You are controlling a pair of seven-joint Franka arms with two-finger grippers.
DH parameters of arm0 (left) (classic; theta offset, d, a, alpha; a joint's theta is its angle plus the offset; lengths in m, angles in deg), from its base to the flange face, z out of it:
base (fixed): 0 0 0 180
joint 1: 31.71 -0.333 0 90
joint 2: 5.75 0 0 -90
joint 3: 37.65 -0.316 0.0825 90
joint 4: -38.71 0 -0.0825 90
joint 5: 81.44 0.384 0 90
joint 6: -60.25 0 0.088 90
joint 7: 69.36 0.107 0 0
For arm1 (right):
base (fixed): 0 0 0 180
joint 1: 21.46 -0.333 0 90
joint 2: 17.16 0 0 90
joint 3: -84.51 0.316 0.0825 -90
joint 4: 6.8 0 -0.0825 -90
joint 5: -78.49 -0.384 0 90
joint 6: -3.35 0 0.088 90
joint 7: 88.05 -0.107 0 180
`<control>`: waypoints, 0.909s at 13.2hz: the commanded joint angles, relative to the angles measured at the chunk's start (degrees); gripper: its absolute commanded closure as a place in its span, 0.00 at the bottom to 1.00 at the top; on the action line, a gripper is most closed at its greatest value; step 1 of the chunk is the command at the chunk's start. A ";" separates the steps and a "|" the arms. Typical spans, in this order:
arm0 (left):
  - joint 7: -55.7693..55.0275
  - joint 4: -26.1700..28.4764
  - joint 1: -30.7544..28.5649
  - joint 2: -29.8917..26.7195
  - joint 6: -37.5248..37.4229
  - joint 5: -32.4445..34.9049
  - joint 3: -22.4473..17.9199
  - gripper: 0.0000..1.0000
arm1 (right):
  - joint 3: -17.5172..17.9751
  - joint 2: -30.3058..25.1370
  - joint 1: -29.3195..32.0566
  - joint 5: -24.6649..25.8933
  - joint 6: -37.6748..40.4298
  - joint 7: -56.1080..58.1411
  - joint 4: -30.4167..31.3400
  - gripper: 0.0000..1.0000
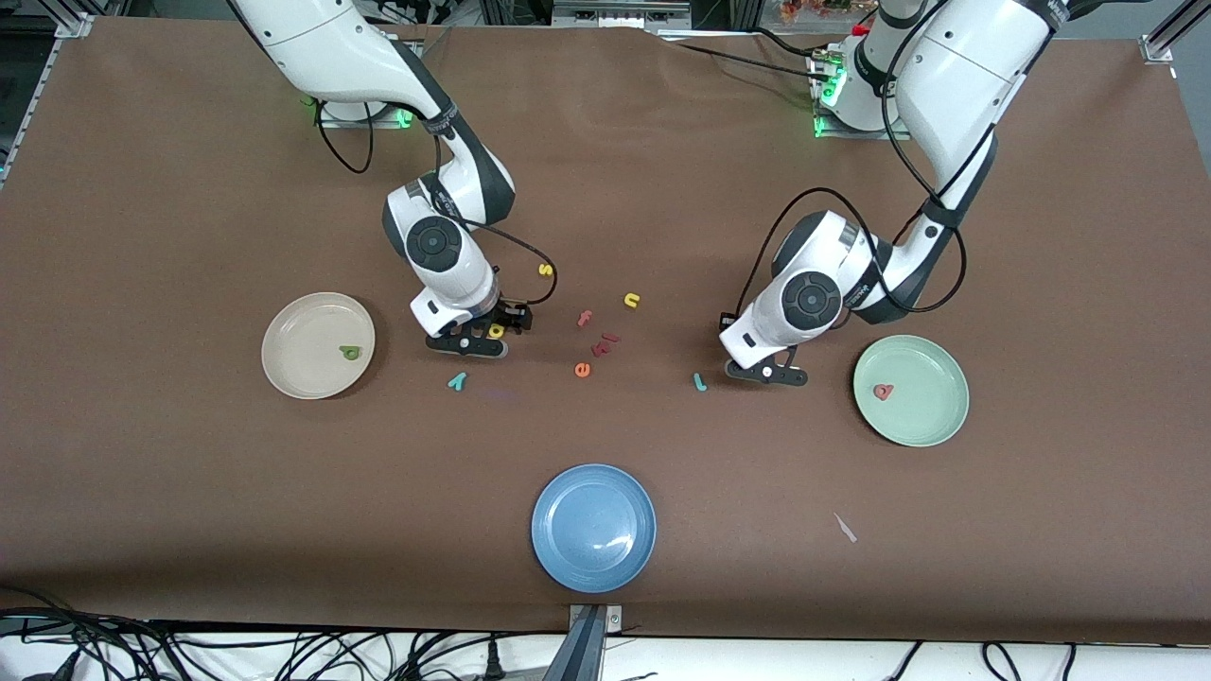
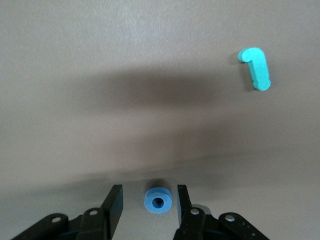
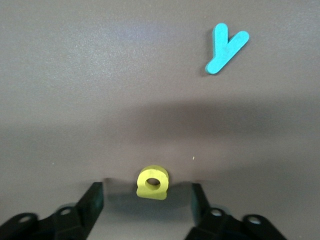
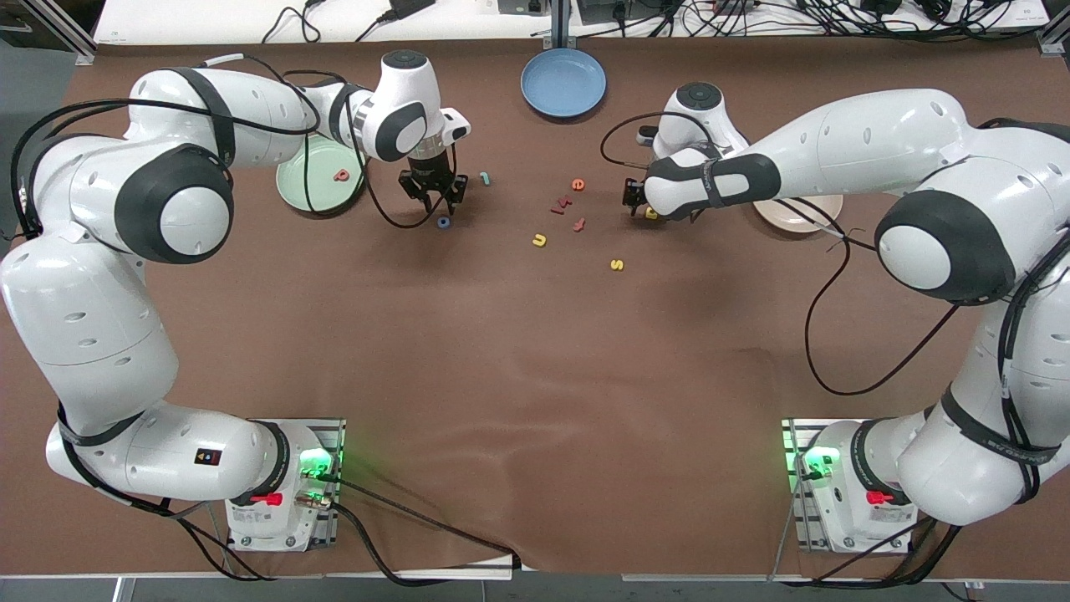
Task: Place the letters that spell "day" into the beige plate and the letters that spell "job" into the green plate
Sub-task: 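Grasp yellow a with the right gripper while the left gripper grasps o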
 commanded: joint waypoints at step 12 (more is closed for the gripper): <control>-2.95 4.95 0.86 -3.59 3.85 -0.02 -0.05 1.00 | -0.29 1.20 1.83 -0.66 12.83 0.92 -10.51 1.00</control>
